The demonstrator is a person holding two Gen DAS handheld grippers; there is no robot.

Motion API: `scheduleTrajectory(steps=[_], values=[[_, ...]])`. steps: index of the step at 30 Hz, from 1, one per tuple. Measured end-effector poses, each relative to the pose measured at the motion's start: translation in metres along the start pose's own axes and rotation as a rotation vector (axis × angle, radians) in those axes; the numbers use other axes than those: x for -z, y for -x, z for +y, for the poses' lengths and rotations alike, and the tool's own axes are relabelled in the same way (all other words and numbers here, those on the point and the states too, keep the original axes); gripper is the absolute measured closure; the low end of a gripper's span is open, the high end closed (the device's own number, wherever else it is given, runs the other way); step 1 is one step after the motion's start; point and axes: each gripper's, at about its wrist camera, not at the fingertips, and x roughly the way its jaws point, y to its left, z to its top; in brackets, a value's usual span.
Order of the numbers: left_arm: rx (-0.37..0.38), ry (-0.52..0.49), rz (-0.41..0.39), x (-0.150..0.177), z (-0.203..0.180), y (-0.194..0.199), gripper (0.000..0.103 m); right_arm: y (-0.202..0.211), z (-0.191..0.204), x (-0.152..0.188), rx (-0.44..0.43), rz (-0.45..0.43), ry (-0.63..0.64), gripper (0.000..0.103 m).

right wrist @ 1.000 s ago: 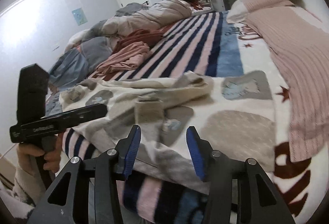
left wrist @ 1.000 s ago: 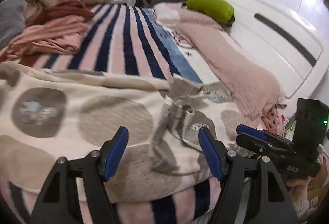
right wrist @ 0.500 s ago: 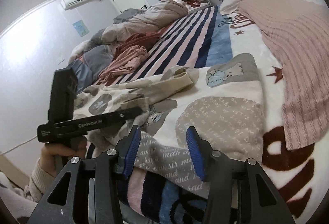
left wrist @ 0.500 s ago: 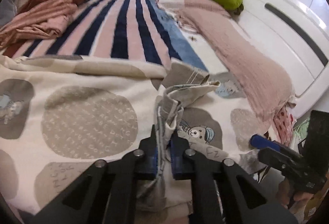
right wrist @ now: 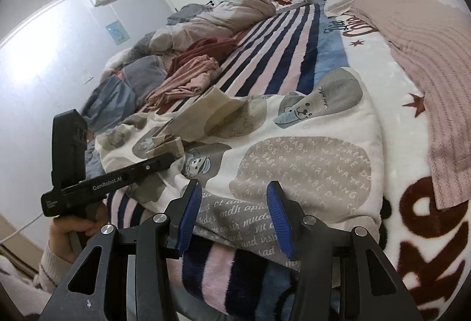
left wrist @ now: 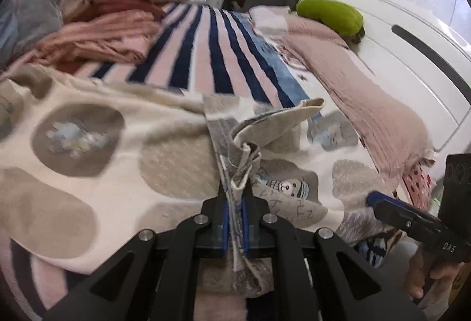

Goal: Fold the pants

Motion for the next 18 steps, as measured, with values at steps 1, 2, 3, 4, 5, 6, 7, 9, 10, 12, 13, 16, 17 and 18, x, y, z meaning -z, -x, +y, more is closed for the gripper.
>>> scheduleTrajectory(steps=[1, 2, 3, 4, 5, 6, 7, 9, 10, 12, 13, 16, 17, 18], values=[[-0.027, -0.003, -0.019, -0.002, 0.002, 0.004, 0.098, 0.0, 0.001, -0.001, -0.003, -0.001, -0.001, 0.061], [-0.046, 0.0, -0.034, -0.004, 0.005, 0.007, 0.098, 0.001, 0.001, -0.002, -0.005, -0.003, 0.001, 0.061], [-0.061, 0.002, -0.042, -0.003, 0.007, 0.008, 0.098, 0.001, 0.003, -0.002, -0.005, -0.003, 0.005, 0.061], [-0.07, 0.007, -0.036, -0.003, 0.011, 0.008, 0.098, 0.0, 0.004, -0.003, -0.004, -0.002, 0.009, 0.061], [-0.062, 0.017, -0.013, -0.003, 0.016, 0.005, 0.097, -0.001, 0.006, -0.002, -0.004, 0.001, 0.014, 0.061], [-0.055, 0.024, 0.021, -0.001, 0.019, 0.001, 0.095, -0.002, 0.007, -0.001, -0.004, 0.007, 0.017, 0.061], [-0.062, 0.031, 0.054, 0.002, 0.023, -0.003, 0.09, -0.004, 0.008, -0.001, -0.003, 0.014, 0.018, 0.061], [-0.101, 0.03, 0.066, 0.007, 0.028, -0.003, 0.055, -0.007, 0.009, 0.001, -0.001, 0.023, 0.019, 0.061], [-0.098, 0.034, 0.051, 0.008, 0.031, 0.002, 0.052, -0.008, 0.01, 0.002, 0.0, 0.025, 0.02, 0.061], [-0.061, 0.043, 0.024, 0.006, 0.034, 0.015, 0.052, -0.007, 0.01, 0.003, 0.004, 0.026, 0.023, 0.061], [-0.052, 0.039, 0.01, 0.003, 0.033, 0.022, 0.051, -0.006, 0.011, 0.003, 0.004, 0.026, 0.023, 0.061], [-0.018, 0.014, -0.027, -0.006, 0.026, 0.033, 0.047, -0.004, 0.011, 0.002, 0.004, 0.017, 0.023, 0.061], [-0.006, 0.012, -0.027, -0.01, 0.024, 0.032, 0.047, -0.004, 0.011, 0.001, 0.005, 0.016, 0.027, 0.061], [-0.004, 0.012, -0.022, -0.011, 0.021, 0.028, 0.047, -0.004, 0.011, 0.0, 0.005, 0.017, 0.029, 0.061]])
